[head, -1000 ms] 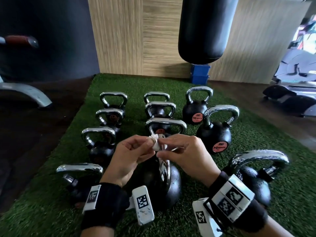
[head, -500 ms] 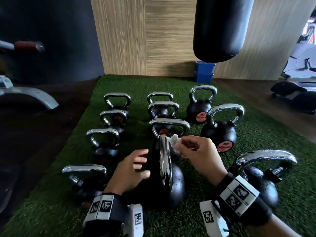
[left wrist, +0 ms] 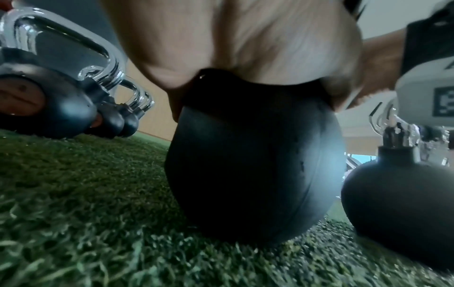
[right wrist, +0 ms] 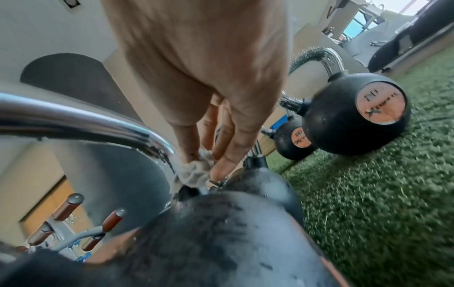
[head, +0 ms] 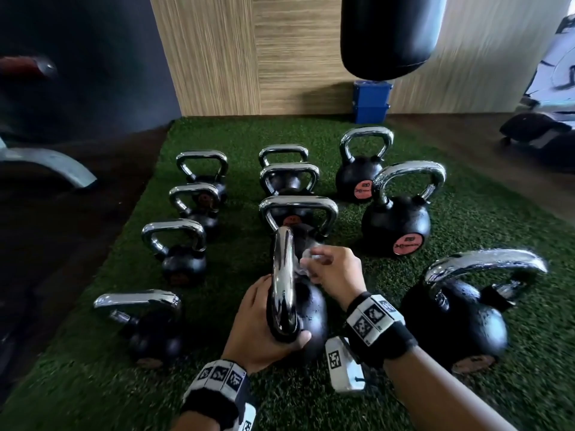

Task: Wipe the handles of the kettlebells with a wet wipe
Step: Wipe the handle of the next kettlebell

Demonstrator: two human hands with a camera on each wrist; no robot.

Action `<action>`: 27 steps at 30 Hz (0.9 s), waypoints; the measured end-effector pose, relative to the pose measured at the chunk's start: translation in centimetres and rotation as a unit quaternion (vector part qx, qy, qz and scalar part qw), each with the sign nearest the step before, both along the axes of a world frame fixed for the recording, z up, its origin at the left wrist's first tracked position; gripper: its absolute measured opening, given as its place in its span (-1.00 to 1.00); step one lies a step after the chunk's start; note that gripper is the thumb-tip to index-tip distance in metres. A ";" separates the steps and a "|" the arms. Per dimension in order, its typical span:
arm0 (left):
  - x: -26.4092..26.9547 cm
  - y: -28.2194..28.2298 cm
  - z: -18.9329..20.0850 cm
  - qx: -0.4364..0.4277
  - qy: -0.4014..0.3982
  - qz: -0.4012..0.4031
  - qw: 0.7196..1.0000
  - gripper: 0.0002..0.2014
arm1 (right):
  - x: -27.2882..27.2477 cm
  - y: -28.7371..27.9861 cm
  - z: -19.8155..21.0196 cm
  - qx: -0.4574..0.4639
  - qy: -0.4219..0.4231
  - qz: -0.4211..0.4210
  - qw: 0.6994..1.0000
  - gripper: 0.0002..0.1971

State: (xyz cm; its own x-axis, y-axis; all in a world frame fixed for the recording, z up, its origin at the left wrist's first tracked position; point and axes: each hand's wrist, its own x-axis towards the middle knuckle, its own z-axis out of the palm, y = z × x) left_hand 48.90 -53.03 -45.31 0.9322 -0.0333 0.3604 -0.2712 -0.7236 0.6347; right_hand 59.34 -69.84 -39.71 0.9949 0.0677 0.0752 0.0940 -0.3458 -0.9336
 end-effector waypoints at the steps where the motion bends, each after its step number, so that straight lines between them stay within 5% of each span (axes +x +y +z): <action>1: 0.2 0.5 0.1 -0.027 -0.004 -0.022 0.999 0.00 | 0.1 0.4 -0.5 0.015 0.004 -0.005 1.000 -0.85; 6: 0.8 2.1 0.5 -0.070 0.003 -0.079 0.994 0.09 | 0.4 1.9 -2.1 0.045 0.041 -0.046 0.997 -0.78; 16: 0.6 1.6 0.0 -0.115 0.045 -0.082 0.989 0.07 | -0.7 2.0 -0.6 -0.147 -0.042 0.024 0.988 -0.81; 19: 0.6 1.6 0.0 -0.112 0.043 -0.075 0.990 0.08 | -0.7 2.5 0.7 -0.130 -0.091 -0.001 0.987 -0.76; 22: 0.6 1.7 0.2 -0.109 0.024 -0.073 0.991 0.09 | -0.6 2.9 2.2 -0.075 -0.161 -0.062 0.982 -0.93; 27: 0.7 1.7 0.6 -0.084 -0.003 -0.076 0.994 0.08 | -0.3 2.1 1.3 -0.004 -0.102 -0.069 0.992 -0.76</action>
State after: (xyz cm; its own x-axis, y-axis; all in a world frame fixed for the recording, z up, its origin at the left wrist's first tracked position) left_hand 49.59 -51.36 -44.67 0.9192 -0.1126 0.3774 -0.3727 -0.5583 0.7412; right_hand 59.01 -67.71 -38.44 0.9587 -0.0674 0.2764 0.2323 -0.3752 -0.8973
